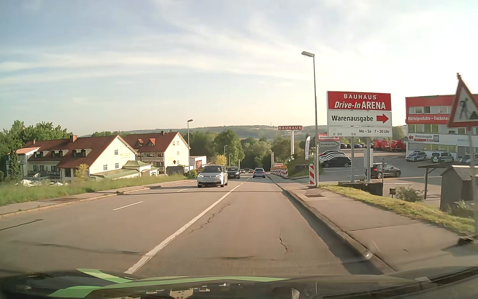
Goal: Follow the waypoints while adhering to traffic rules and regulations
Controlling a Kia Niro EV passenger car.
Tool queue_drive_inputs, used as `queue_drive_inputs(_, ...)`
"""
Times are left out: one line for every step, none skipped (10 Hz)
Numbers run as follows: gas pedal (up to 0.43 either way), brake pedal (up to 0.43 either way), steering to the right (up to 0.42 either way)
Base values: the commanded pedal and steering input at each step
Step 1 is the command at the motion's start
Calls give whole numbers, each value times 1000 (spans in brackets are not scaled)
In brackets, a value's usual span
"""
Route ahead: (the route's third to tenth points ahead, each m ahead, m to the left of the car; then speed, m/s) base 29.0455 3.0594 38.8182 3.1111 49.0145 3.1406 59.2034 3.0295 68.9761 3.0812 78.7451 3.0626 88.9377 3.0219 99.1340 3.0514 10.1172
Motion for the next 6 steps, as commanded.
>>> queue_drive_inputs(0, 67, 0)
queue_drive_inputs(0, 61, 1)
queue_drive_inputs(0, 67, 1)
queue_drive_inputs(0, 73, 0)
queue_drive_inputs(0, 73, 0)
queue_drive_inputs(0, 73, -1)
